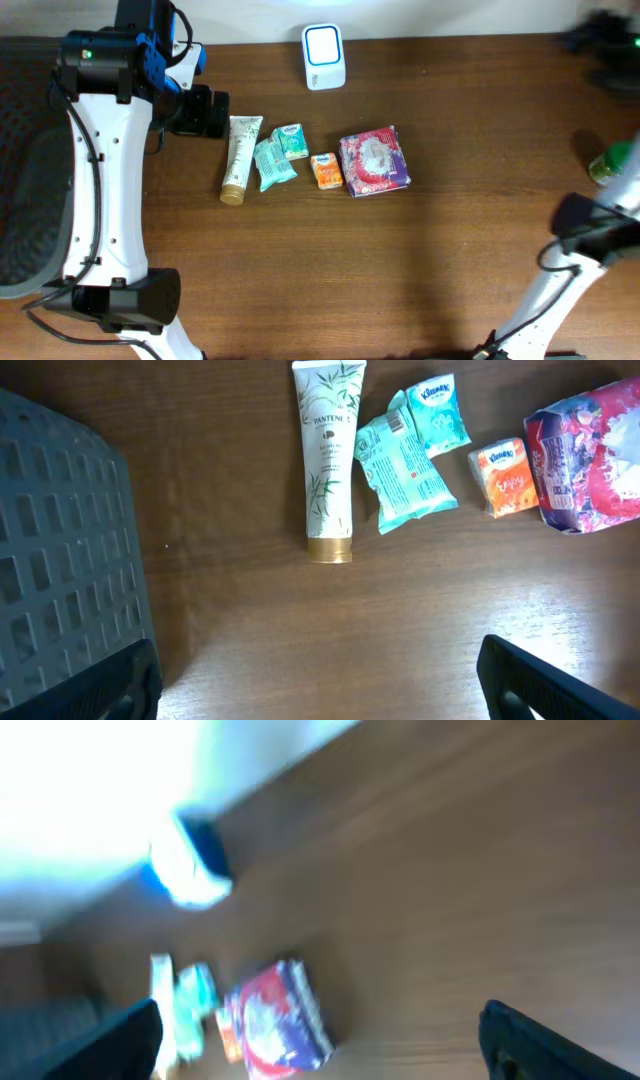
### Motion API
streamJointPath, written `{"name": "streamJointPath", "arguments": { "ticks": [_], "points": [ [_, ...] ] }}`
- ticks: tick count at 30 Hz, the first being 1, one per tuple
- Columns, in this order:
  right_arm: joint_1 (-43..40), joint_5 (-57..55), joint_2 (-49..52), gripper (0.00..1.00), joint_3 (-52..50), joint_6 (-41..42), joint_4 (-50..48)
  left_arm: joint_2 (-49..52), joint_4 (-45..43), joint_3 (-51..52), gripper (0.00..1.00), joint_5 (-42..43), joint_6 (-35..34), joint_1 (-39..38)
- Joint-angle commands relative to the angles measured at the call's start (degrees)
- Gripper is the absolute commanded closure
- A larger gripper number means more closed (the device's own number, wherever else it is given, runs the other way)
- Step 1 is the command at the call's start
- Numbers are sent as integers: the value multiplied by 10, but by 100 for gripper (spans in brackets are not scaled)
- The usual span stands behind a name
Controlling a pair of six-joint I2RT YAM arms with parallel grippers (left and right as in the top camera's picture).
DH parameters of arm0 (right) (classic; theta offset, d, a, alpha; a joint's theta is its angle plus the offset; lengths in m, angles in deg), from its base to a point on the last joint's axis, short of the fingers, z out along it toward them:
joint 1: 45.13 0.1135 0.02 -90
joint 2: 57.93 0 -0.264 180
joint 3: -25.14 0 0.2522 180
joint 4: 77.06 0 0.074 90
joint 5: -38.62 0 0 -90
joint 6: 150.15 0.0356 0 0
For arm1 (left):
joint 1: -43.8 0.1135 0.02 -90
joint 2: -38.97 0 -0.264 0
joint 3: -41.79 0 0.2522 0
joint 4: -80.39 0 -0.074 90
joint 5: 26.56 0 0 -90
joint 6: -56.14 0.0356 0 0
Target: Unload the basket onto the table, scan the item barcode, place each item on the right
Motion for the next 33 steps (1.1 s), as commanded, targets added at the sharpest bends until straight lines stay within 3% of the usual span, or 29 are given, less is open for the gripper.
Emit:
{"name": "streamJointPath", "arguments": {
  "ticks": [1, 4, 7, 12, 15, 18, 20, 22, 23, 25, 26, 29, 32, 33],
  "points": [
    [132, -126, 3, 1, -107, -37, 7, -5, 1, 1, 1, -4, 7, -1],
    [245, -151, 3, 2, -306, -41, -54, -5, 1, 1, 1, -4, 7, -1],
    [283, -160, 3, 1, -439, -56, -122, -5, 1, 1, 1, -4, 7, -1],
    [239, -90, 3, 1, -475, -173, -105, -5, 1, 1, 1, -4, 7, -1],
    [198, 56, 3, 0, -486, -319, -70, -5, 1, 1, 1, -4, 7, -1],
    [181, 158, 3, 1, -524, -400, -76, -5, 0, 1, 1, -4, 7, -1],
    [184, 183, 3, 0, -553, -399, -99, -5, 1, 1, 1, -4, 7, -1],
    [185, 184, 3, 17, -576, -398, -126, -5, 0, 0, 1, -4, 7, -1],
    [185, 185, 3, 19, -589, -397, -142, -5, 0, 1, 1, -4, 7, -1],
    [185, 184, 3, 18, -624, -364, -195, -5, 1, 1, 1, -4, 7, -1],
    [185, 184, 3, 10, -637, -342, -220, -5, 1, 1, 1, -4, 7, -1],
    [187, 182, 3, 8, -677, -289, -281, -5, 1, 1, 1, -4, 7, -1],
    [191, 182, 3, 21, -675, -289, -266, -5, 0, 1, 1, -4, 7, -1],
    [191, 182, 3, 43, -672, -288, -263, -5, 0, 0, 1, -4, 7, -1]
  ]
}}
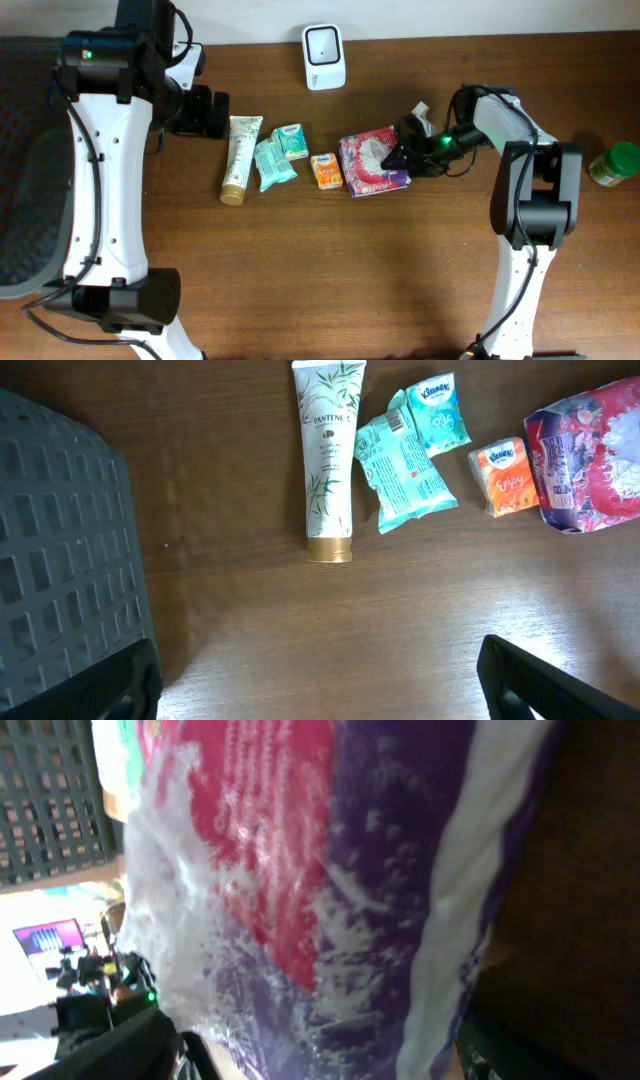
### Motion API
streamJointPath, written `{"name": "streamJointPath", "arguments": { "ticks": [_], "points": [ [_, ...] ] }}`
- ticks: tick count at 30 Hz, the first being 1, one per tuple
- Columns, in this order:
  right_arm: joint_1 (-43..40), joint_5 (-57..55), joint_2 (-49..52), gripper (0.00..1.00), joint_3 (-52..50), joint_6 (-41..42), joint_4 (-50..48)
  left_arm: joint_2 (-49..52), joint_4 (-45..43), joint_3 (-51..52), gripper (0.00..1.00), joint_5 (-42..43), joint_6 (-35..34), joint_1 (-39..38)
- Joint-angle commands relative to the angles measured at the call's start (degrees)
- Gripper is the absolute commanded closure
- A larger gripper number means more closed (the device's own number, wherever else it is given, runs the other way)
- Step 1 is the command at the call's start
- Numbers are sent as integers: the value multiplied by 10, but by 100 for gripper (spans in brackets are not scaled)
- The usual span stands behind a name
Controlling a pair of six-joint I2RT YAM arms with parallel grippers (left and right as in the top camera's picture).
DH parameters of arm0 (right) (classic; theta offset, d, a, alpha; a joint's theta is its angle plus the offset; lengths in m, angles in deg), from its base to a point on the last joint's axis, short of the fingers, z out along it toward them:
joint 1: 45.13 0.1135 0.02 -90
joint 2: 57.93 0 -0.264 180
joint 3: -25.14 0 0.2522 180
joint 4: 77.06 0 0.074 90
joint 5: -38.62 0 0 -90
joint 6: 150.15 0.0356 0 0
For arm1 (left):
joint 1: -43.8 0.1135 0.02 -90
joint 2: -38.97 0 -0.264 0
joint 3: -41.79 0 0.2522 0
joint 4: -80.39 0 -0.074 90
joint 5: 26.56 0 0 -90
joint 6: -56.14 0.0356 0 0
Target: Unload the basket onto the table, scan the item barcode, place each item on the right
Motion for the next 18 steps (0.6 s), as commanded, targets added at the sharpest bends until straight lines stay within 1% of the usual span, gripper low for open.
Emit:
{"name": "streamJointPath", "arguments": {
  "ticks": [1, 2, 3, 6, 8, 10, 11, 12, 13, 15, 16, 17, 18],
  "points": [
    [5, -10, -3, 64, -2, 7, 7, -5, 0, 1, 1, -4, 7, -1],
    [6, -11, -3, 84, 5, 17, 9, -5, 0, 1, 1, -4, 7, -1],
    [6, -11, -3, 96, 17, 28, 18, -5, 0, 1, 1, -4, 7, -1],
    [16, -39, -4, 96, 69, 28, 68, -5, 0, 1, 1, -4, 7, -1],
    [27, -86, -6, 96, 153, 45, 127, -5, 0, 1, 1, -4, 7, -1],
    [34, -175, -11, 96, 212, 120, 148, -5, 0, 1, 1, -4, 7, -1],
    [40, -266, -17, 96, 255, 209, 155, -5, 0, 1, 1, -4, 7, -1],
    [49, -332, -24, 96, 294, 265, 169, -5, 0, 1, 1, -4, 7, -1],
    [63, -374, -30, 96, 331, 272, 187, -5, 0, 1, 1, -4, 7, -1],
    [83, -413, -32, 94, 349, 271, 203, -5, 0, 1, 1, -4, 7, -1],
    [89, -422, -31, 67, 343, 269, 202, -5, 0, 1, 1, -4, 7, -1],
    [91, -425, -29, 29, 331, 269, 194, -5, 0, 1, 1, -4, 7, -1],
    [91, -422, -28, 2, 315, 270, 182, -5, 0, 1, 1, -4, 7, -1]
  ]
}}
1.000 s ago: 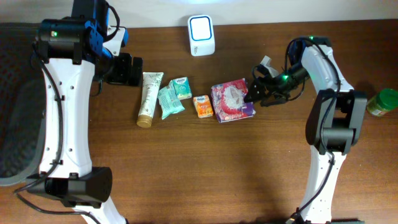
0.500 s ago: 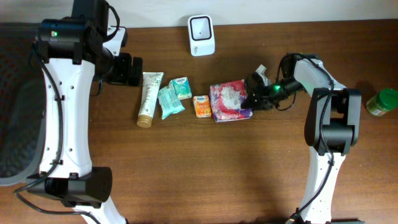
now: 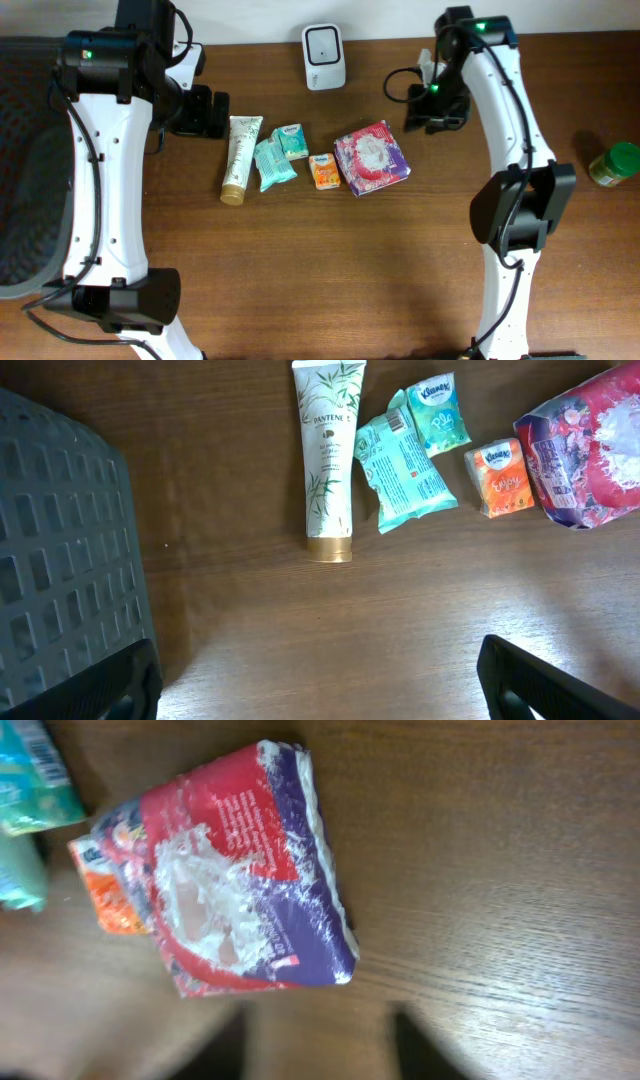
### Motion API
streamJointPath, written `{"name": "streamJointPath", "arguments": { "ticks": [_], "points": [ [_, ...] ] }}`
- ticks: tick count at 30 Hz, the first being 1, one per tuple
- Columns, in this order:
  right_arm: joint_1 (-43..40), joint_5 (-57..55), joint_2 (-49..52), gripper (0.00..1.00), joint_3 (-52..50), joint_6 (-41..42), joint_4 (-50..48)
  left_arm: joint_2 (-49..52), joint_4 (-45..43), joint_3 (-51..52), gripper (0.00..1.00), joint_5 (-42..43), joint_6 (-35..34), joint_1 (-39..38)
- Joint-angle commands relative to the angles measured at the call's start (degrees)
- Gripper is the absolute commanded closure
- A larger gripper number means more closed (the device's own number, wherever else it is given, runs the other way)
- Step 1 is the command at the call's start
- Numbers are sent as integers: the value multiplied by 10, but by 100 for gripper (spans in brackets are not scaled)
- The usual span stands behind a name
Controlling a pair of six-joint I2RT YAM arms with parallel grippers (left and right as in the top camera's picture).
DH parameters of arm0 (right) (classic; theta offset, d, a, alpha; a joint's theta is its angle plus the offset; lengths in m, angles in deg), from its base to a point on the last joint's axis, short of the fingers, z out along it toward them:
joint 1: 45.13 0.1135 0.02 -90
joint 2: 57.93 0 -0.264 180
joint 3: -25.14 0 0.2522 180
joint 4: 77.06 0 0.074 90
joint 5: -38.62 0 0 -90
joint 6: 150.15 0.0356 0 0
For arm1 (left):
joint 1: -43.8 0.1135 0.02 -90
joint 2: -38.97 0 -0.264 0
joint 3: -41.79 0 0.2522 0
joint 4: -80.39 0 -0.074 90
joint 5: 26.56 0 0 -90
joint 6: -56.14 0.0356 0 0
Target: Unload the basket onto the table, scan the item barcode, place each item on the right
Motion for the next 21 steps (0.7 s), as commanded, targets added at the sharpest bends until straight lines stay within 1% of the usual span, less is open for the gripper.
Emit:
{"name": "streamJointPath", "arguments": {
  "ticks": [1, 2, 4, 7, 8, 9, 10, 11, 12, 13, 14, 15, 16, 18, 19, 20, 21],
  "points": [
    [5, -30, -5, 1, -49, 17, -33, -5, 0, 1, 1, -4, 7, -1],
    [5, -6, -3, 1, -71, 10, -47, -5, 0, 1, 1, -4, 7, -1],
    [5, 122, -2, 1, -151, -101, -97, -5, 0, 1, 1, -4, 7, -1],
    [6, 195, -2, 1, -259, -108, -191, -5, 0, 0, 1, -4, 7, -1],
    [6, 200, -2, 1, -279, -108, -210, -5, 0, 1, 1, -4, 7, -1],
    [6, 198, -2, 6, -300, -108, -233, -5, 0, 1, 1, -4, 7, -1],
    [6, 198, -2, 32, -315, -108, -253, -5, 0, 1, 1, -4, 7, -1],
    [6, 198, -2, 56, -318, -108, -258, -5, 0, 1, 1, -4, 7, -1],
    [6, 199, -3, 75, -317, -108, -258, -5, 0, 1, 1, -4, 7, -1],
    [6, 199, -5, 85, -311, -107, -252, -5, 0, 0, 1, -4, 7, -1],
    [5, 198, -7, 87, -300, -101, -247, -5, 0, 1, 1, -4, 7, -1],
    [2, 186, -11, 96, -276, -83, -237, -5, 0, 1, 1, -4, 7, -1],
    [3, 167, -13, 96, -245, -77, -216, -5, 0, 1, 1, -4, 7, -1],
    [7, 40, -13, 96, -129, -28, -127, -5, 0, 0, 1, -4, 7, -1],
    [9, -29, -13, 96, -82, 14, -87, -5, 0, 1, 1, -4, 7, -1],
    [14, -115, -13, 96, -29, 76, -40, -5, 0, 1, 1, -4, 7, -1],
    [21, -214, -13, 96, 18, 172, 9, -5, 0, 1, 1, -4, 7, -1]
  ]
}}
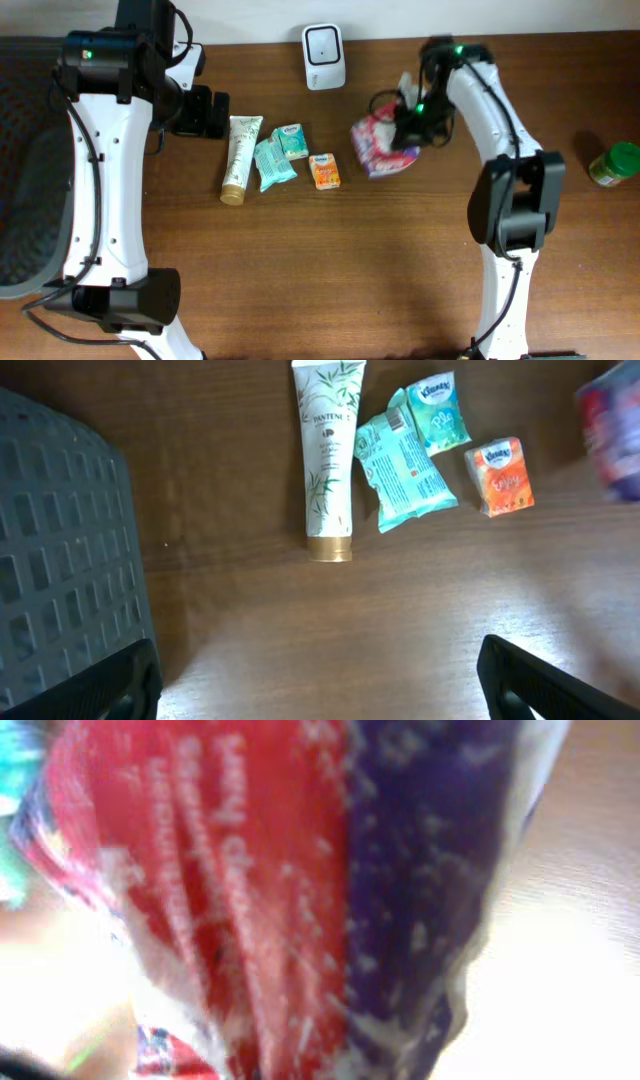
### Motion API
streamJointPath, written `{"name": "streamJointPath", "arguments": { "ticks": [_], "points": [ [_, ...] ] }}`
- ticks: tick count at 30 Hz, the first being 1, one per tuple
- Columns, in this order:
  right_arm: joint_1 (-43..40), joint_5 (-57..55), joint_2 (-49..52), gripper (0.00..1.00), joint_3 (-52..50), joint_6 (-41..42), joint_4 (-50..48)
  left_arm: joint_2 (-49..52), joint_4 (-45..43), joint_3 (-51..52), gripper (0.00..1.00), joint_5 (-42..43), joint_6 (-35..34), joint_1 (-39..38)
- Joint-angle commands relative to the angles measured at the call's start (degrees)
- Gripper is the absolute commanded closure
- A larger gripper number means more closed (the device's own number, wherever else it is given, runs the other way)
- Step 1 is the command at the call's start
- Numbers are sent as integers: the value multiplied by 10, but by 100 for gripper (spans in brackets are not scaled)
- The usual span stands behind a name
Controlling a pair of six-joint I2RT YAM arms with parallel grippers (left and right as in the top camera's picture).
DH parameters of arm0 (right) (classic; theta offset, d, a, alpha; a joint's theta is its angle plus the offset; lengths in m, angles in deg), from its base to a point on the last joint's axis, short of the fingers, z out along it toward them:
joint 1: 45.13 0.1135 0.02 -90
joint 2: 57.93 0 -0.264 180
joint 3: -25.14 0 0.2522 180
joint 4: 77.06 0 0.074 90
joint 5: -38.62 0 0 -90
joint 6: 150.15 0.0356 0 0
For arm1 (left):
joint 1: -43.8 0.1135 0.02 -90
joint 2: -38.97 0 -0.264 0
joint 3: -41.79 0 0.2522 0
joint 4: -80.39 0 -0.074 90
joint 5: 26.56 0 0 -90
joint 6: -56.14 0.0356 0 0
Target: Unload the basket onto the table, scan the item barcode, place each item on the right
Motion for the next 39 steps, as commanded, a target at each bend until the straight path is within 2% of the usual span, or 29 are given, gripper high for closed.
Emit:
{"name": "streamJointPath", "arguments": {
  "ticks": [1, 3, 7, 10, 13, 14, 15, 16, 18, 19, 23, 25, 26, 27, 28, 29, 31, 34, 39],
  "points": [
    [18, -291, -14, 96, 118, 227, 91, -5, 0, 0, 1, -4, 7, -1],
    [33, -437, -13, 96, 121, 322, 138, -5, 0, 0, 1, -4, 7, -1],
    [42, -538, -7, 96, 3, 426, 130, -5, 0, 0, 1, -4, 7, -1],
    [49, -535, -6, 96, -89, 430, 110, -5, 0, 0, 1, -4, 7, -1],
    [69, -512, -6, 89, -97, 416, 107, -5, 0, 0, 1, -4, 7, -1],
    [85, -493, -7, 83, -94, 396, 100, -5, 0, 0, 1, -4, 7, -1],
    [101, -466, -7, 65, -92, 361, 82, -5, 0, 0, 1, -4, 7, -1],
    [119, -438, -7, 53, -92, 328, 61, -5, 0, 0, 1, -4, 7, -1],
    [142, -416, -7, 36, -92, 313, 39, -5, 0, 0, 1, -4, 7, -1],
    [161, -406, -7, 33, -92, 311, 26, -5, 0, 0, 1, -4, 7, -1],
    [222, -365, -7, 30, -79, 267, 0, -5, 0, 0, 1, -4, 7, -1],
    [239, -353, -7, 26, -22, 267, 21, -5, 0, 0, 1, -4, 7, -1],
    [240, -352, -7, 23, 14, 266, 38, -5, 0, -1, 1, -4, 7, -1],
    [237, -352, -7, 12, 78, 264, 66, -5, 0, 0, 1, -4, 7, -1],
    [232, -352, -7, 4, 111, 264, 80, -5, 0, 0, 1, -4, 7, -1],
    [222, -352, -7, 1, 152, 264, 96, -5, 0, -1, 1, -4, 7, -1],
    [180, -348, -7, 1, 213, 227, 119, -5, 0, 0, 1, -4, 7, -1],
    [89, -281, -4, 1, 219, 171, 134, -5, 0, 0, 1, -4, 7, -1],
    [-89, 43, 15, 1, 163, -37, 127, -5, 0, 0, 1, -4, 7, -1]
  ]
}}
